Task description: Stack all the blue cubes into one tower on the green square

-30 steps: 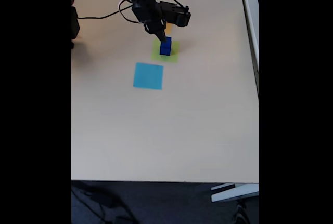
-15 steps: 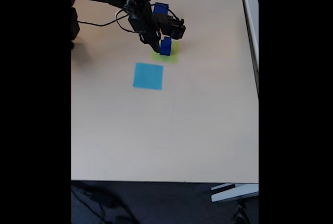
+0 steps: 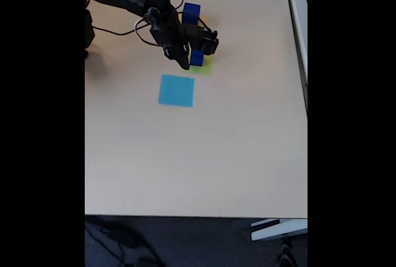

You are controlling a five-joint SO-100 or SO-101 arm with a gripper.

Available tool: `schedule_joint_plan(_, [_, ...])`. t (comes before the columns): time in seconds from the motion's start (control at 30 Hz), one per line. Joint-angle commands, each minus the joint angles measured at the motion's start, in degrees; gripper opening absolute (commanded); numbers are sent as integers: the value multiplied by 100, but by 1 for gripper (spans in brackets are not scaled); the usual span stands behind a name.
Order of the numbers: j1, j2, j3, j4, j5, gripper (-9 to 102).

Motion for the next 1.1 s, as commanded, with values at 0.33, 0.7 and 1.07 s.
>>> schedule_joint_plan(0.33, [290, 158, 475, -475, 158, 0])
schedule_joint_plan(0.7, [712, 237, 686, -571, 211, 0])
schedule_joint_plan(1.07, [835, 193, 1371, -1696, 712, 0])
